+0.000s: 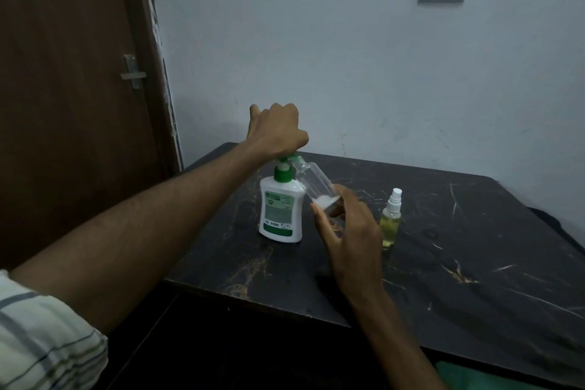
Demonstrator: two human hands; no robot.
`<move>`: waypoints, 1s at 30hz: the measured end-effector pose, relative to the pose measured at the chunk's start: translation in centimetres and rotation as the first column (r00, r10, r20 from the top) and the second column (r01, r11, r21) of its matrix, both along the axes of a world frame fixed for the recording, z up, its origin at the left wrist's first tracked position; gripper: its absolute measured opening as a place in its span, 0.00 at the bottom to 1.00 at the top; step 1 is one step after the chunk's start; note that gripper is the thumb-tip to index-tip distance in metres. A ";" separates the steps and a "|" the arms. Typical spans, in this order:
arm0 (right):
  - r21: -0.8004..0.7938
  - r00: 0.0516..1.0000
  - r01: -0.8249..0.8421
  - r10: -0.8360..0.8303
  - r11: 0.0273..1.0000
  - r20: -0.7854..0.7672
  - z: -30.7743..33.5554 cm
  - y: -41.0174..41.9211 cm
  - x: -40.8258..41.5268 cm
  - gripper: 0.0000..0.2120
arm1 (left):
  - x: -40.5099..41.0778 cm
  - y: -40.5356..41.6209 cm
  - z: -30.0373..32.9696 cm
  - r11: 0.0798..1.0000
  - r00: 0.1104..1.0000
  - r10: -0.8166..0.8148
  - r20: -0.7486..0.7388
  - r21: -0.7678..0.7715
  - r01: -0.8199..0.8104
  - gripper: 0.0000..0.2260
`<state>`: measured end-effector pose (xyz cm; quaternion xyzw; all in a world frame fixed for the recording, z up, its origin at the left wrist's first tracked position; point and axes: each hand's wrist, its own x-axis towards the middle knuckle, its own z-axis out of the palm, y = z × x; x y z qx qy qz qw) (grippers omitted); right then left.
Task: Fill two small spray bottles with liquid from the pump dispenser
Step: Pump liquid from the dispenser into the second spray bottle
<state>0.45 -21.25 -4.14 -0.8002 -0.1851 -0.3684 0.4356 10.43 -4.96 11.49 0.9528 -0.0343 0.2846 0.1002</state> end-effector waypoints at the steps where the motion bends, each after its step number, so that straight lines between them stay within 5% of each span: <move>1: -0.004 1.000 0.004 -0.004 1.000 0.002 0.0 0.0 0.1 0.24 | 0.0 0.0 -0.1 1.000 1.000 0.002 -0.001 -0.009 -0.002 0.06; 30: -0.038 0.998 0.055 -0.054 0.998 0.033 -0.1 -0.2 0.3 0.24 | 0.5 0.2 -0.6 1.000 1.000 -0.016 -0.011 -0.006 0.015 0.08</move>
